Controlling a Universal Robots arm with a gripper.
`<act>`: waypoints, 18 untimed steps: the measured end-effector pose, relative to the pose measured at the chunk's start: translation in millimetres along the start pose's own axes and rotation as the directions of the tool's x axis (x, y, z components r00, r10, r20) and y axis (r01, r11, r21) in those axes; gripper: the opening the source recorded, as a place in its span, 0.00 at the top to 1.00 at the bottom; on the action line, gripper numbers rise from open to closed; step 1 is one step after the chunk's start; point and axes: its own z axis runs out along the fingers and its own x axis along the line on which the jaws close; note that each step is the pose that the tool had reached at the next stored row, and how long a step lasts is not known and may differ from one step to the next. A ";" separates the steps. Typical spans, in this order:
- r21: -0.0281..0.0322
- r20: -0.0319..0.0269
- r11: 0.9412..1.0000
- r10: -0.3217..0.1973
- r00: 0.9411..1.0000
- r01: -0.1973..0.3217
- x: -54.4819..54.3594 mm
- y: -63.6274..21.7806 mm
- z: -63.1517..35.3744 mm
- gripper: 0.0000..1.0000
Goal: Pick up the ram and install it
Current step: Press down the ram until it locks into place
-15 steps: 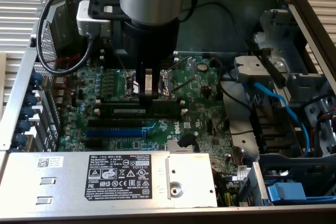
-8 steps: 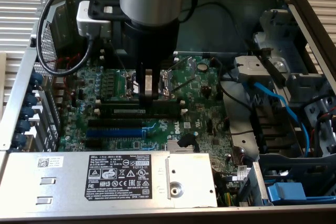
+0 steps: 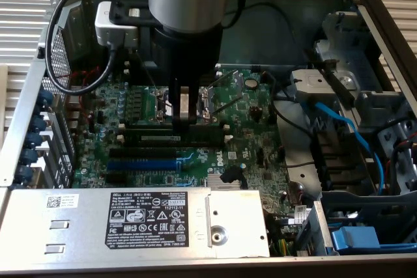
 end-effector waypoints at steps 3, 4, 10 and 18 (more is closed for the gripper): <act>0.000 0.003 1.000 0.000 1.000 0.000 0.2 0.0 0.1 0.90; 0.000 0.004 1.000 0.000 1.000 0.000 0.4 0.0 0.1 0.90; 0.000 0.012 1.000 0.000 1.000 0.000 1.9 0.0 0.4 0.90; -0.001 0.019 1.000 0.000 1.000 0.000 3.3 -0.1 1.0 0.90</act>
